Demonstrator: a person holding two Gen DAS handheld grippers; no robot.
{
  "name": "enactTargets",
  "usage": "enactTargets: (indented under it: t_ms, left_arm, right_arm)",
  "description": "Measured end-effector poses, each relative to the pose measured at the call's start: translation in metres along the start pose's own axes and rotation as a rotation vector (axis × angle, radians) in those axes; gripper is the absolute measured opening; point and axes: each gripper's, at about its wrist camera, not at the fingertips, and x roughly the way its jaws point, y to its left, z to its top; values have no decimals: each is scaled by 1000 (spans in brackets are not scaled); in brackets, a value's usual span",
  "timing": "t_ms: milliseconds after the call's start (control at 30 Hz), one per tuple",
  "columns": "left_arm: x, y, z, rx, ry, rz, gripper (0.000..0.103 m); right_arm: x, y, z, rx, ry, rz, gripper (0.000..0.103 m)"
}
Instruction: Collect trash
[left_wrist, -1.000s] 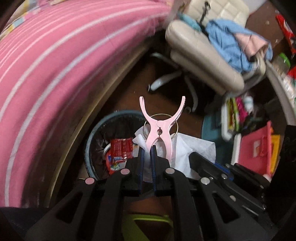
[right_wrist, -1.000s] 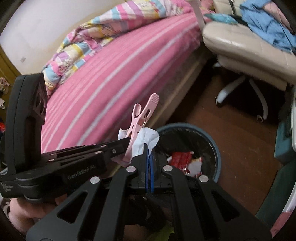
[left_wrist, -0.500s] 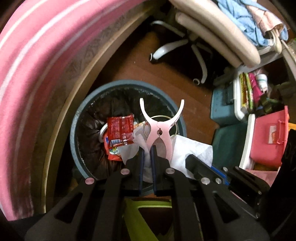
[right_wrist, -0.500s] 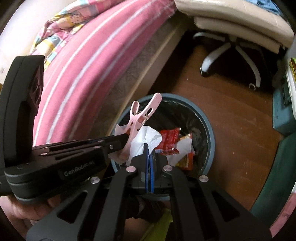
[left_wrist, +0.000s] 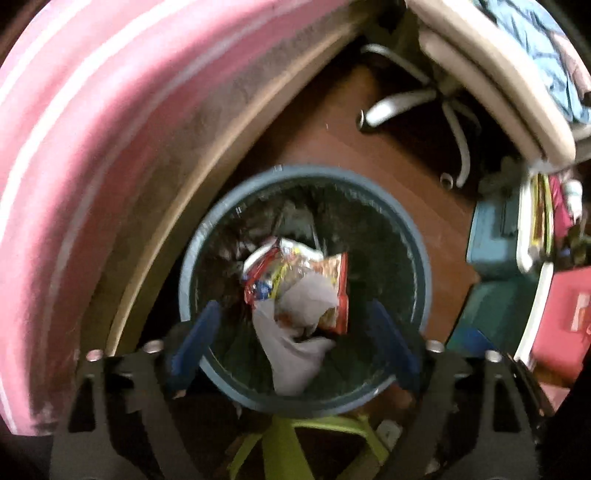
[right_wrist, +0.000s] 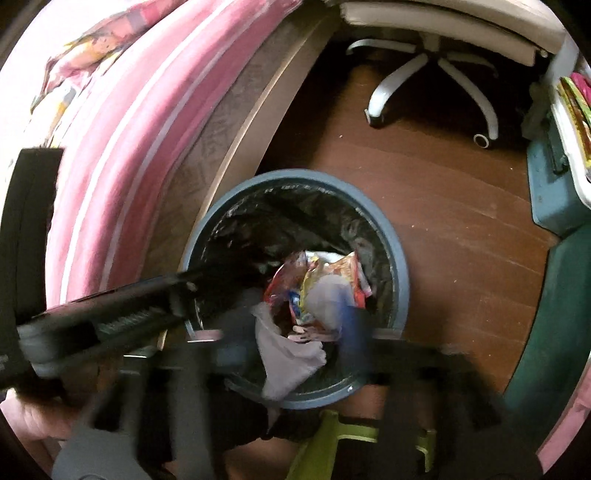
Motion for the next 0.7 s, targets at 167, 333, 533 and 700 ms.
enactTargets:
  t_ms: [167, 333, 533, 700]
  left_arm:
    - [-22, -3, 0, 23, -67, 13, 88]
    - [-66, 1, -4, 15, -182, 14, 89]
    - [-141, 32, -10, -117, -385, -7, 90]
    - [-206, 59, -23, -180, -553, 12, 90]
  right_arm:
    - [-14, 4, 3, -11, -19, 12, 84]
    - [-40, 20, 3, -53, -83, 21, 86]
    - [-94, 54, 5, -148, -200, 57, 88]
    - [-148, 100, 4, -280, -321, 100, 89]
